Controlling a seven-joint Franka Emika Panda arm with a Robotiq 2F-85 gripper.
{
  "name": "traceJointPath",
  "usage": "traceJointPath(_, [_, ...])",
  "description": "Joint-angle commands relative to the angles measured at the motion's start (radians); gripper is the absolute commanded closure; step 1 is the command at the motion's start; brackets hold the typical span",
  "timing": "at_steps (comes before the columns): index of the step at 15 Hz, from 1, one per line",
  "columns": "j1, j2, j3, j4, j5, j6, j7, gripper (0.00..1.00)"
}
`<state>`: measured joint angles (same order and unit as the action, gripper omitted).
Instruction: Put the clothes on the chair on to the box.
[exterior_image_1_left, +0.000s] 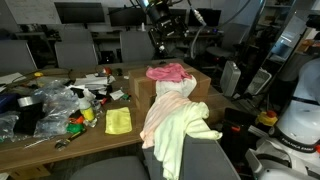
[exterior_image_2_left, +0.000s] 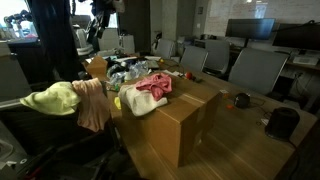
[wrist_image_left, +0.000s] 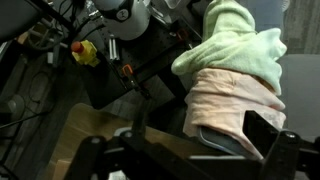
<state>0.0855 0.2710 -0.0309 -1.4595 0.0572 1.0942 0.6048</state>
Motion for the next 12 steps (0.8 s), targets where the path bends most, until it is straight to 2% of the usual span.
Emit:
traceJointPath(1, [0.035, -0.101, 0.041, -0.150, -0.043, 0.046, -0.079, 0.00])
traceJointPath(7, [0.073, -0.108, 0.109, -0.201, -0.071, 0.029, -0.239, 0.00])
traceJointPath(12, [0.100, -0.079, 0.152, -0.167, -0.192, 0.017, -0.382, 0.00])
